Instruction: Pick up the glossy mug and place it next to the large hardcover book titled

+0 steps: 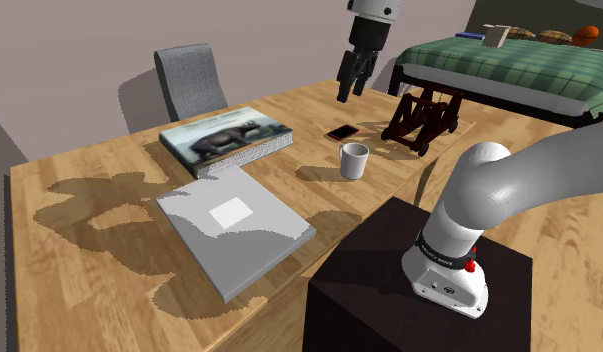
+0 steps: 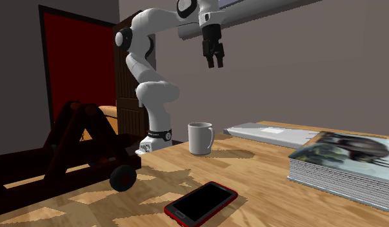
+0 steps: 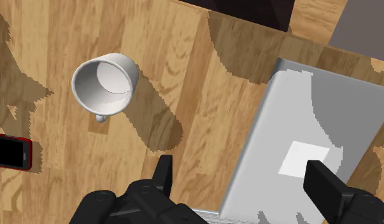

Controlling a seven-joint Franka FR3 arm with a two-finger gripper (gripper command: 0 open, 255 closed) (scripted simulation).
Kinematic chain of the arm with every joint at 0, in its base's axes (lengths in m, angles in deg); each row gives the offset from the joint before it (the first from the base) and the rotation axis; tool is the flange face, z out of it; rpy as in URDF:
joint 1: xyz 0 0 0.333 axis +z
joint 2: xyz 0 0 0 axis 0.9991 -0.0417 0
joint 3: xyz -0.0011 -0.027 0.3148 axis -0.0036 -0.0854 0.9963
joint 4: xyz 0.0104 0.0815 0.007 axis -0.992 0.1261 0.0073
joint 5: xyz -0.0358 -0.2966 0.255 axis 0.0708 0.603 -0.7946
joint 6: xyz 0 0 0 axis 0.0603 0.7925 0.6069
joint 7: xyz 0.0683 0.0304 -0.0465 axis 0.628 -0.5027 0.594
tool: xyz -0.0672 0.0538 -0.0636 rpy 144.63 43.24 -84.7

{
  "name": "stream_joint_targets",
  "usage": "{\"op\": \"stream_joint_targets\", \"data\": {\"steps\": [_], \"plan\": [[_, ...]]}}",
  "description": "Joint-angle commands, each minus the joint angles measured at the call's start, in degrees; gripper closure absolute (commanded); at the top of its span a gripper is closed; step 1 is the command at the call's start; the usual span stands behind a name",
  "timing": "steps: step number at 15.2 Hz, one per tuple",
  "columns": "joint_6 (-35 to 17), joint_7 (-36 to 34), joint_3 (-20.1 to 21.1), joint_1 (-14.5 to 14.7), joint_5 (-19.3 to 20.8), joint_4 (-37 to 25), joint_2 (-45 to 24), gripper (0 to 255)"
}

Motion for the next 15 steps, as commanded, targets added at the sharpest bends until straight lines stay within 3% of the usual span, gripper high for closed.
{"op": "stream_joint_targets", "data": {"steps": [1,15], "plan": [[0.0,0.0,0.0,0.0,0.0,0.0,0.0,0],[-23.7,6.1,-2.7,-5.2,10.1,20.5,-5.3,0]]}}
